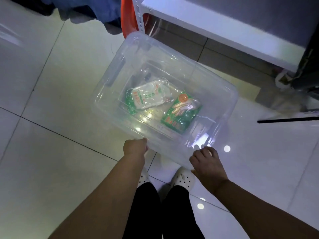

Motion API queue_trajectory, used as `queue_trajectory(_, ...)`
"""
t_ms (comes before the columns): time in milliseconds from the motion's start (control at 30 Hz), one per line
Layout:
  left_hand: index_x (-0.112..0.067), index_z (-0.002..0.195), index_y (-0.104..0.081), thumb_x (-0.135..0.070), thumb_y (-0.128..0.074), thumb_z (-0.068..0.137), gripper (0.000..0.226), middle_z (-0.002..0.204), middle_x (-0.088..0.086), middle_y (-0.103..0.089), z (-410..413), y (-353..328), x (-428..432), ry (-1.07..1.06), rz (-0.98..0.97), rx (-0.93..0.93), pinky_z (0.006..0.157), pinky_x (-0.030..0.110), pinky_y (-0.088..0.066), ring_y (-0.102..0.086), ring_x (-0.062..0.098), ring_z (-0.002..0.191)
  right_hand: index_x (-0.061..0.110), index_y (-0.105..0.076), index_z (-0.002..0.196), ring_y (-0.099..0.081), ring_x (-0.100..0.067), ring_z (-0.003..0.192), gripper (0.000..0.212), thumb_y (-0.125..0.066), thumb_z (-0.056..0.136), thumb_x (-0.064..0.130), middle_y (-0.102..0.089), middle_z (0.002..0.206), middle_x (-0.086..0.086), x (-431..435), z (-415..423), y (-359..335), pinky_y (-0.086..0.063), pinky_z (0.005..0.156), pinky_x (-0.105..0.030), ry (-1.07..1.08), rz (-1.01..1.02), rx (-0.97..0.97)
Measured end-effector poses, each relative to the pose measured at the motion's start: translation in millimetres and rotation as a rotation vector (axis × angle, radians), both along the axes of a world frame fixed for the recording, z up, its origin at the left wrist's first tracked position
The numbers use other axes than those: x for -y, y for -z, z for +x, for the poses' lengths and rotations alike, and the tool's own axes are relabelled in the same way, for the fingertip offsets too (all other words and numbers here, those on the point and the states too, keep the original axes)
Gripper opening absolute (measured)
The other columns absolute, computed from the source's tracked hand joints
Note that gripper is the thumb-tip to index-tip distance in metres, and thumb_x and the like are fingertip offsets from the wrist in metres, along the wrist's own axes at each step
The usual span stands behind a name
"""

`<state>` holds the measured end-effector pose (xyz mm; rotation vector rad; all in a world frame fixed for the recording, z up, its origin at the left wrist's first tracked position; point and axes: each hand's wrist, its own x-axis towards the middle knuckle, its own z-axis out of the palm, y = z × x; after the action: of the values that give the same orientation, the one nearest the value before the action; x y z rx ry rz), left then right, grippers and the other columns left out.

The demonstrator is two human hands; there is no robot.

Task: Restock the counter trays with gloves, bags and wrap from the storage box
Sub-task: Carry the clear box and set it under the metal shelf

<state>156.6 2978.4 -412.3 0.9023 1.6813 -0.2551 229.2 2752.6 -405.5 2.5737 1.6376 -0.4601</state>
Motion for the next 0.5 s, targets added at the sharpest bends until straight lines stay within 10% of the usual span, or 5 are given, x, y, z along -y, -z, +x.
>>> queue_trajectory(167,-0.004,0.055,-0.046,-0.001,-0.058,0.083,0.030,0.047,0.006,-0.051,-10.3,10.6,2.0,-0.190,0.080,-0.004,0.063,0.026,-0.038,-0.050,0.023,0.056,0.014,-0.064,0.075,-0.060,-0.025,0.070,0.037,-0.087,0.049,0.026,-0.063,0.075,-0.004,-1.1,-5.9,4.7,-0.049,0.082,-0.039,-0.050,-0.001,0.006)
queue_trajectory(333,-0.007,0.077,-0.052,-0.006,-0.059,0.088,0.013,0.075,0.008,-0.057,-19.2,20.0,0.0,-0.095,0.083,0.028,0.059,0.020,-0.047,-0.059,0.014,0.062,0.012,-0.066,0.073,-0.062,-0.024,0.068,0.034,-0.088,0.047,0.016,-0.064,0.073,-0.005,-0.3,-4.2,13.5,-0.051,0.078,-0.031,-0.029,0.053,-0.052)
queue_trajectory(500,-0.003,0.084,-0.056,-0.010,-0.061,0.087,0.009,0.075,0.012,-0.058,-26.5,17.9,-10.1,0.004,0.147,0.053,0.088,0.040,-0.051,-0.060,0.026,0.073,0.009,-0.070,0.078,-0.066,-0.027,0.074,0.038,-0.091,0.048,0.018,-0.069,0.080,-0.009,2.5,1.4,11.7,-0.055,0.071,-0.030,0.044,0.056,-0.155)
